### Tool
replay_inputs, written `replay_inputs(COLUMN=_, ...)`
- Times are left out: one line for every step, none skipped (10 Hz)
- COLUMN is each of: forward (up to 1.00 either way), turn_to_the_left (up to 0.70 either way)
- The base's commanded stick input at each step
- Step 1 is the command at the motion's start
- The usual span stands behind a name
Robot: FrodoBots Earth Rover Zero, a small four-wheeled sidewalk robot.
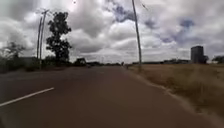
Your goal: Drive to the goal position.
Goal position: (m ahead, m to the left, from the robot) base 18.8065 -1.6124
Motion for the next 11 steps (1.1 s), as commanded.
replay_inputs(forward=0.85, turn_to_the_left=0.0)
replay_inputs(forward=0.85, turn_to_the_left=0.0)
replay_inputs(forward=0.85, turn_to_the_left=0.0)
replay_inputs(forward=0.85, turn_to_the_left=0.0)
replay_inputs(forward=0.85, turn_to_the_left=0.0)
replay_inputs(forward=0.85, turn_to_the_left=0.0)
replay_inputs(forward=0.85, turn_to_the_left=0.0)
replay_inputs(forward=0.85, turn_to_the_left=0.0)
replay_inputs(forward=0.85, turn_to_the_left=0.0)
replay_inputs(forward=0.85, turn_to_the_left=0.0)
replay_inputs(forward=0.85, turn_to_the_left=0.0)
